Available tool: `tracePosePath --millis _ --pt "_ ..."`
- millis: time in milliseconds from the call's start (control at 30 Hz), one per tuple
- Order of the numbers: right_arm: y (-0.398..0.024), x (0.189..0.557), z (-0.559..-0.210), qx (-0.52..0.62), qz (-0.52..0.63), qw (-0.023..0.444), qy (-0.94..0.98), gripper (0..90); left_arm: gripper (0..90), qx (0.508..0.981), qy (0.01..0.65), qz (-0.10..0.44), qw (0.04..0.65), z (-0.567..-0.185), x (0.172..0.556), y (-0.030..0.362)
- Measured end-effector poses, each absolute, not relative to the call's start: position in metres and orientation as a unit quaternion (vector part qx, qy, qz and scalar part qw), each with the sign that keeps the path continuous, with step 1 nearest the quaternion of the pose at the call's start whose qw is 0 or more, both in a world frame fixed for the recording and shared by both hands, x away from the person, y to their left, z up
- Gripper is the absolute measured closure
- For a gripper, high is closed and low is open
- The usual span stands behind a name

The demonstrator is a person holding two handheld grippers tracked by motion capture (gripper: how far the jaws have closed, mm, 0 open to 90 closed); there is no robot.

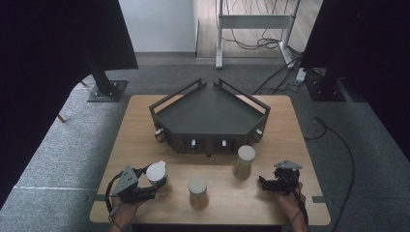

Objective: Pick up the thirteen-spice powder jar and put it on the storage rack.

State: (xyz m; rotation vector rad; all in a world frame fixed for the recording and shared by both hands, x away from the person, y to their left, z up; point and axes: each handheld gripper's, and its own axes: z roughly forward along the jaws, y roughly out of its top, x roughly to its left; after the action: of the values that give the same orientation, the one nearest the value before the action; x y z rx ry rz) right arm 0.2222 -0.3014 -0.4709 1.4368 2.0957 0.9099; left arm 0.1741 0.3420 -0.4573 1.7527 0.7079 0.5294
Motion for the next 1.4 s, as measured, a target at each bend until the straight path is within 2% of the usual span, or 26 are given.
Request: tracePosePath --millis 1400 --pt "-0.301 0.222 -0.471 0.519 0.328 0.220 0.758 0.0 30.8 0.742 0.312 0.239 0.543 -0.381 0.219 0.329"
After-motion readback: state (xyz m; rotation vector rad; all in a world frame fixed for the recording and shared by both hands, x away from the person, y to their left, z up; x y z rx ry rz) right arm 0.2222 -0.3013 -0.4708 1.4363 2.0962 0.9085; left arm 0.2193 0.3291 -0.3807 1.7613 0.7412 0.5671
